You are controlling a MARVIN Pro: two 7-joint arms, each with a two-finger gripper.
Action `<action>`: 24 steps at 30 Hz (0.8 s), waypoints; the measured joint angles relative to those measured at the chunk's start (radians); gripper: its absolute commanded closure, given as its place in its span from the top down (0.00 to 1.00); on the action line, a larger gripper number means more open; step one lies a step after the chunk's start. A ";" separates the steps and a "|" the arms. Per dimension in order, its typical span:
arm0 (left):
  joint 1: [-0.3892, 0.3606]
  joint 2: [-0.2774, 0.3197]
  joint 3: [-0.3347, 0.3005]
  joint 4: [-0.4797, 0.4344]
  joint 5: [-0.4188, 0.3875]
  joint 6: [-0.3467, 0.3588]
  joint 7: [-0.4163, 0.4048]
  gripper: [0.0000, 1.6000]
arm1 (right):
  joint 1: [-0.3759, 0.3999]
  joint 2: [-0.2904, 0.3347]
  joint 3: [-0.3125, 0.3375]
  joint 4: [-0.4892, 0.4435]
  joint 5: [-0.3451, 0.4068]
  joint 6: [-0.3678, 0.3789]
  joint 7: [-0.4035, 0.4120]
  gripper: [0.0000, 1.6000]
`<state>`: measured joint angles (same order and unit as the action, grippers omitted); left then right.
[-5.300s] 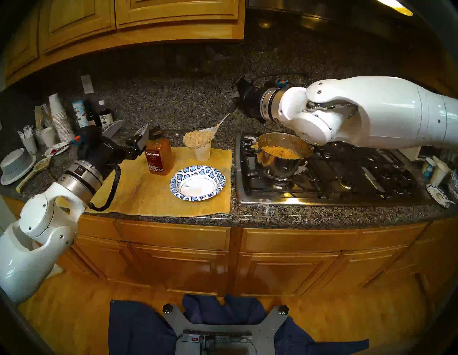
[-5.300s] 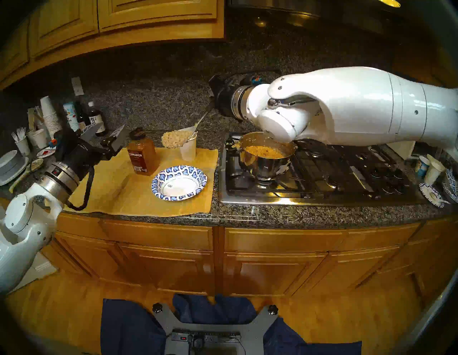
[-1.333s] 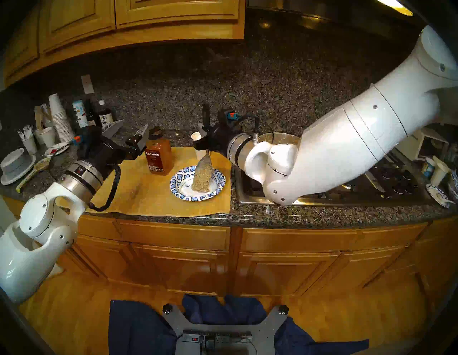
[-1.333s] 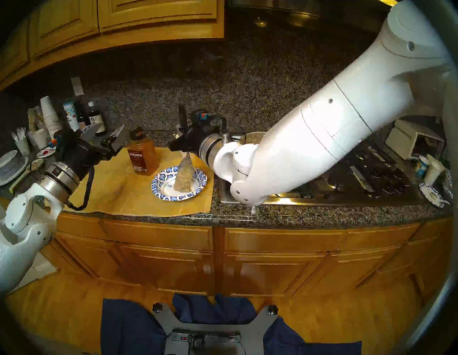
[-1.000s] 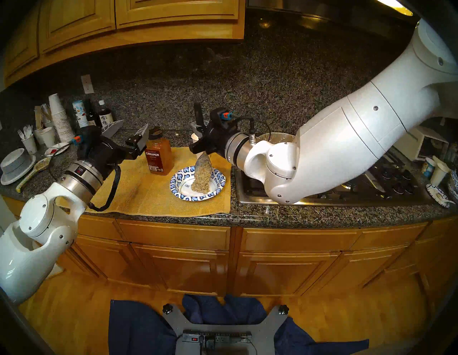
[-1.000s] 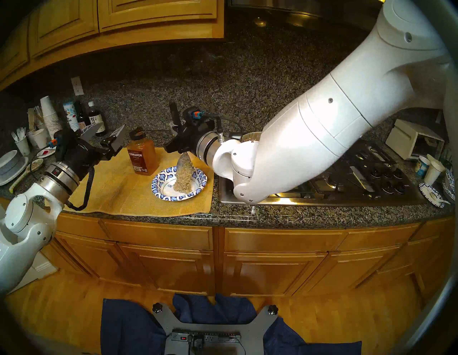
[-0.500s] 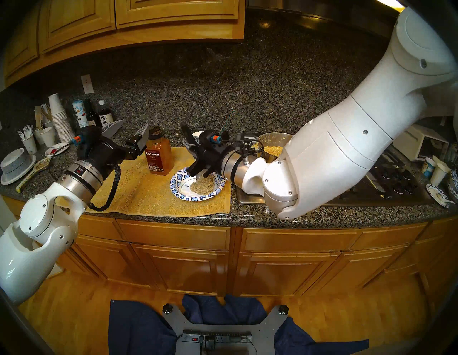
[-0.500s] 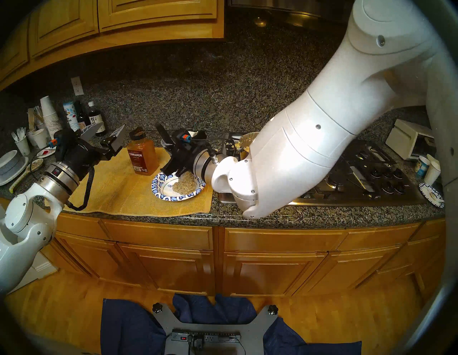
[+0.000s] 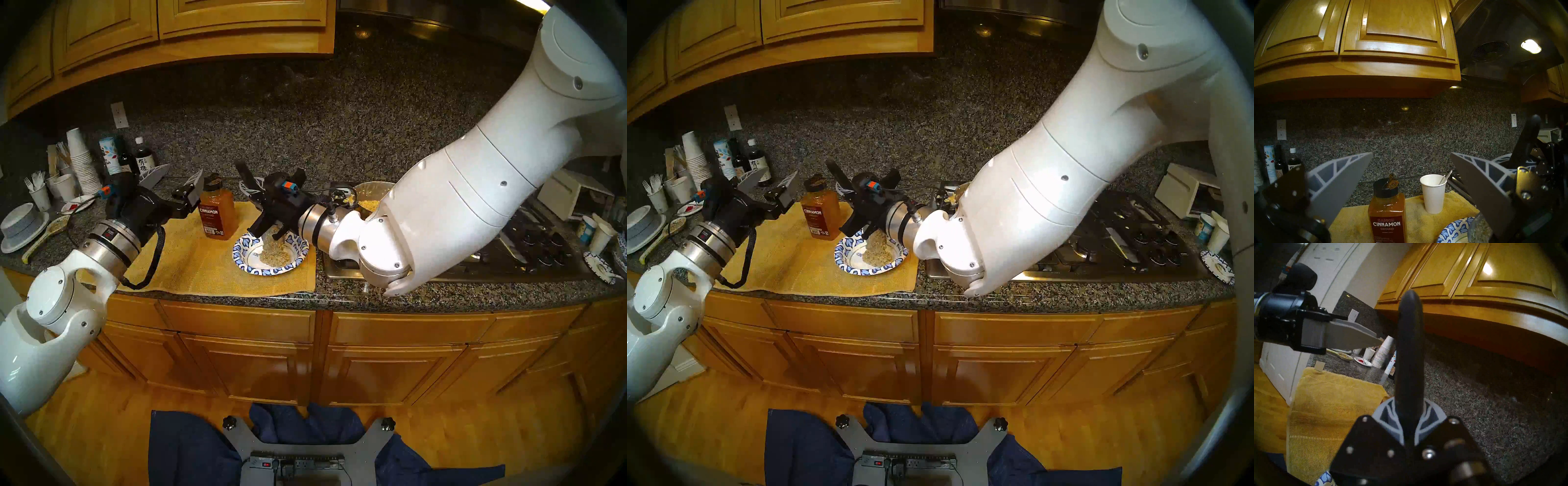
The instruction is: Scoop oatmeal into bowl, add cinnamon, and put a spoon inside bowl
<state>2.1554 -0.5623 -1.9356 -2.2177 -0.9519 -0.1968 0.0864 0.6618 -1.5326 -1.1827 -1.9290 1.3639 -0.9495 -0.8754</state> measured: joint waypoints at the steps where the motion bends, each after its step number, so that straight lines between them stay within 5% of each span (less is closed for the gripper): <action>1: 0.000 0.000 0.000 0.000 0.000 0.000 0.000 1.00 | -0.003 0.000 0.000 0.000 -0.013 0.000 0.000 0.00; 13: 0.000 0.000 0.000 0.000 0.000 0.000 0.000 1.00 | -0.094 0.005 -0.001 0.029 -0.129 0.056 -0.056 0.00; 24: 0.000 0.000 0.000 0.000 0.000 0.000 0.000 1.00 | -0.084 0.041 -0.001 0.067 -0.180 0.098 -0.096 0.00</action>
<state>2.1554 -0.5622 -1.9355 -2.2176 -0.9519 -0.1967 0.0866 0.5775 -1.4919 -1.1839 -1.8619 1.1837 -0.8515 -0.9714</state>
